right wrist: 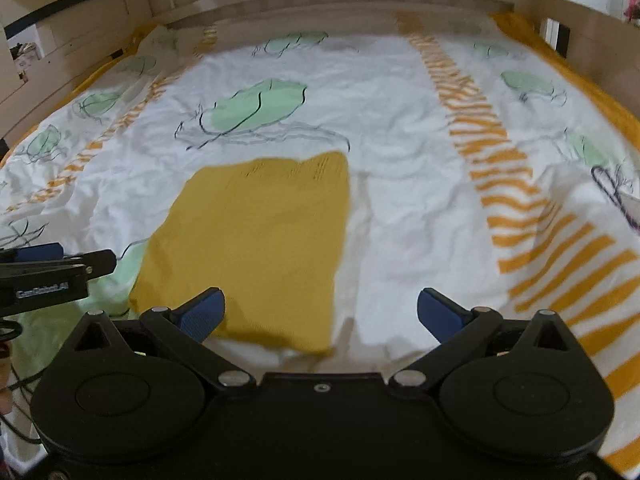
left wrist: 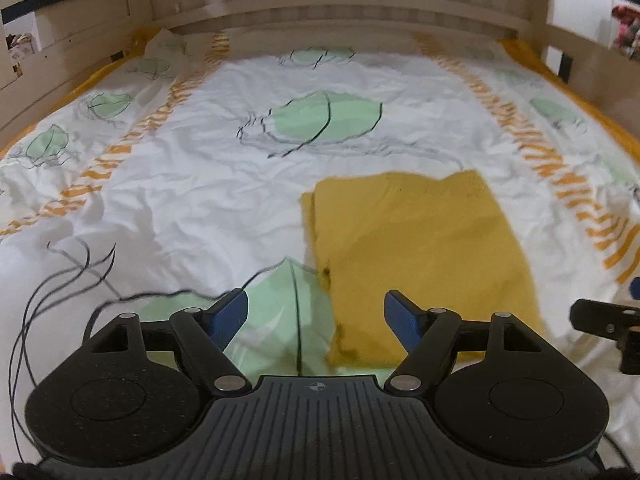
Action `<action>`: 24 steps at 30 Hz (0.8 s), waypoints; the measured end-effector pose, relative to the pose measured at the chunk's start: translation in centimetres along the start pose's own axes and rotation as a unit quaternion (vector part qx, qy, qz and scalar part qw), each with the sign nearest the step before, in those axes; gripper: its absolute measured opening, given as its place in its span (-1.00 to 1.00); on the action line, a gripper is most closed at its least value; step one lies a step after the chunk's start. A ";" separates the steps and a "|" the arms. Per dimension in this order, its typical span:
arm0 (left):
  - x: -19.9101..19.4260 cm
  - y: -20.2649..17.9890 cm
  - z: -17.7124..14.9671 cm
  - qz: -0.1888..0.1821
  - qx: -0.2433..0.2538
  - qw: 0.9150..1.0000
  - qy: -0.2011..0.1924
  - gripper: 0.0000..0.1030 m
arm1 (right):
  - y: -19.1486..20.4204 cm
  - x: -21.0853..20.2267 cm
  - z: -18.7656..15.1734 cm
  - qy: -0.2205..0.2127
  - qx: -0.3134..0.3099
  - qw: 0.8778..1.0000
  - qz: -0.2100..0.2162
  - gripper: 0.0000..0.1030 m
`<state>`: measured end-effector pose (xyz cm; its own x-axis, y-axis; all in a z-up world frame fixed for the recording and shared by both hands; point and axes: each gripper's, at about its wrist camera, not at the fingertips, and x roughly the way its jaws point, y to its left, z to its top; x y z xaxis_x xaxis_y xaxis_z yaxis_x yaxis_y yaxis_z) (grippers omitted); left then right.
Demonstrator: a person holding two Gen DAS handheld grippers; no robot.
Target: Fold small clothes
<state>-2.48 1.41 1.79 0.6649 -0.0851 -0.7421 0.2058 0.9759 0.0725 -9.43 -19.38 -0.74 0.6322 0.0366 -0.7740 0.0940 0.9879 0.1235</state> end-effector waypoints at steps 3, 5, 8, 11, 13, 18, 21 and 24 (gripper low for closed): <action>0.5 0.0 -0.8 -0.003 -0.005 1.000 0.020 0.43 | 0.2 0.2 -0.6 0.007 -0.001 1.000 -0.005 0.97; 0.8 0.1 -1.2 -0.002 -0.009 0.999 0.032 0.42 | 0.3 0.5 -0.8 0.012 -0.004 1.000 -0.013 0.97; 0.8 0.2 -1.8 -0.005 -0.014 0.999 0.043 0.42 | 0.6 0.8 -1.1 0.023 -0.007 1.000 -0.018 0.97; 0.9 0.3 -2.1 -0.008 -0.020 0.998 0.051 0.42 | 0.8 1.1 -1.4 0.034 -0.009 0.999 -0.013 0.97; 0.9 0.3 -2.2 -0.010 -0.022 0.998 0.055 0.42 | 0.9 1.3 -1.5 0.041 -0.010 0.999 -0.009 0.97; 1.1 0.4 -2.3 -0.015 -0.027 0.998 0.064 0.42 | 1.1 1.5 -1.6 0.048 -0.009 0.999 -0.004 0.97; 1.1 0.4 -2.2 -0.016 -0.026 0.997 0.067 0.42 | 1.0 1.5 -1.6 0.048 -0.007 0.999 -0.005 0.97; 1.1 0.4 -2.2 -0.017 -0.026 0.997 0.067 0.42 | 1.0 1.5 -1.5 0.047 -0.004 0.999 -0.005 0.97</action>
<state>-3.25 2.11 -0.48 0.5553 -0.0934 -0.8264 0.1860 0.9824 0.0140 -9.55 -18.16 -2.77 0.5562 0.0408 -0.8301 0.0939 0.9893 0.1116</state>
